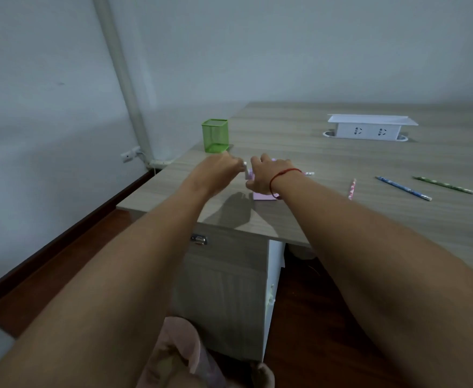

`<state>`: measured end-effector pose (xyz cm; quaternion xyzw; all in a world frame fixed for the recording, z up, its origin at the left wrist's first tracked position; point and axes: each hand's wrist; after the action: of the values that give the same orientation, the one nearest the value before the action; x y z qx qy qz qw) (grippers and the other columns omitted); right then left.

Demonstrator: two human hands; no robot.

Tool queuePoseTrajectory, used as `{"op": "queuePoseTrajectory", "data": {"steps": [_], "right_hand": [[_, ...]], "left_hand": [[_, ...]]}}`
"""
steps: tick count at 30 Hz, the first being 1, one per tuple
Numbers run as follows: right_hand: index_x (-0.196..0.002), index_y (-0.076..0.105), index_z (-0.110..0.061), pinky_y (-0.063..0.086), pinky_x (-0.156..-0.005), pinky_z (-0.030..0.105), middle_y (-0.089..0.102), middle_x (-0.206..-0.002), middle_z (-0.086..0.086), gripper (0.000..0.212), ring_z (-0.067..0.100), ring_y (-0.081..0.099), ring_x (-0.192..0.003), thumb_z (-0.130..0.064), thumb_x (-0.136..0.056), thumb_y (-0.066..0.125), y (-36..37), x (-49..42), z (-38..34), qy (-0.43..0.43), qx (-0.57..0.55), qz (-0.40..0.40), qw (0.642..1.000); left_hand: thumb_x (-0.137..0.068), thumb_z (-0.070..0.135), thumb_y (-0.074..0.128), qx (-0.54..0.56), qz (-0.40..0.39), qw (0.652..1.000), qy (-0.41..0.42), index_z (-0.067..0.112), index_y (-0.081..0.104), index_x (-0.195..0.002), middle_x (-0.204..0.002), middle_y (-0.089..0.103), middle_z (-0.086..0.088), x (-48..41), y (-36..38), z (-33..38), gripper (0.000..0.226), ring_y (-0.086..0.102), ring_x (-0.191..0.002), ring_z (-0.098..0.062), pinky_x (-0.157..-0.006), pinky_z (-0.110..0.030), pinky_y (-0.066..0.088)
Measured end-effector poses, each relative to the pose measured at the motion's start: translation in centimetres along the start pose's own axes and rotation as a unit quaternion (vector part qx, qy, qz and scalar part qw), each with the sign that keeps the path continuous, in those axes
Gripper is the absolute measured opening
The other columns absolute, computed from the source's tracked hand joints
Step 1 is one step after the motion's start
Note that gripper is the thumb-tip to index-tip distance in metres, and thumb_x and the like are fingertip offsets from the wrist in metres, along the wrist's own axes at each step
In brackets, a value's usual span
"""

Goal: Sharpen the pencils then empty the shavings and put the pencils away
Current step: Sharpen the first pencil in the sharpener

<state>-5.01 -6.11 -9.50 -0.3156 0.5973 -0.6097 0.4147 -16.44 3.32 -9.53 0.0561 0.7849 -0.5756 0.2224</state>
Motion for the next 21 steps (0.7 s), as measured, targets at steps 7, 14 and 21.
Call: {"op": "queuePoseTrajectory", "data": {"steps": [7, 14, 21], "right_hand": [[-0.138, 0.036, -0.014, 0.039, -0.099, 0.043, 0.039, -0.143, 0.01, 0.055, 0.032, 0.048, -0.126, -0.046, -0.095, 0.042, -0.2, 0.0, -0.1, -0.013, 0.01, -0.008, 1.0], [-0.138, 0.036, -0.014, 0.04, -0.098, 0.043, 0.039, -0.143, 0.01, 0.054, 0.033, 0.048, -0.125, -0.045, -0.095, 0.041, 0.0, -0.3, 0.3, -0.017, -0.004, -0.015, 1.0], [-0.139, 0.036, -0.013, 0.041, -0.097, 0.044, 0.038, -0.143, 0.011, 0.054, 0.033, 0.049, -0.124, -0.045, -0.095, 0.04, 0.1, -0.6, 0.5, -0.027, 0.0, -0.017, 0.999]], "left_hand": [[-0.101, 0.025, 0.039, 0.071, -0.055, 0.995, -0.038, 0.005, 0.06, -0.106, -0.09, 0.064, -0.022, 2.2, 0.1, 1.8, 0.029, 0.062, -0.082, -0.039, -0.07, -0.043, 0.045], [-0.099, 0.024, 0.044, 0.09, -0.122, 0.987, -0.051, 0.006, 0.059, -0.115, -0.1, 0.066, -0.023, 1.3, -0.3, 1.9, 0.028, 0.062, -0.09, -0.039, -0.076, -0.038, 0.045], [-0.098, 0.024, 0.047, 0.104, -0.159, 0.979, -0.076, 0.003, 0.061, -0.115, -0.106, 0.065, -0.023, 0.6, -1.2, 1.9, 0.031, 0.06, -0.097, -0.038, -0.073, -0.031, 0.036]]}}
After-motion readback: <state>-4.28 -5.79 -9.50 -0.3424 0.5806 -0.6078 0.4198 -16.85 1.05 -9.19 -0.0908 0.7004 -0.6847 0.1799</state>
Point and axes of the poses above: each hand's wrist, its own x-axis away from the middle knuckle, its own y-axis out of the palm, z = x × y
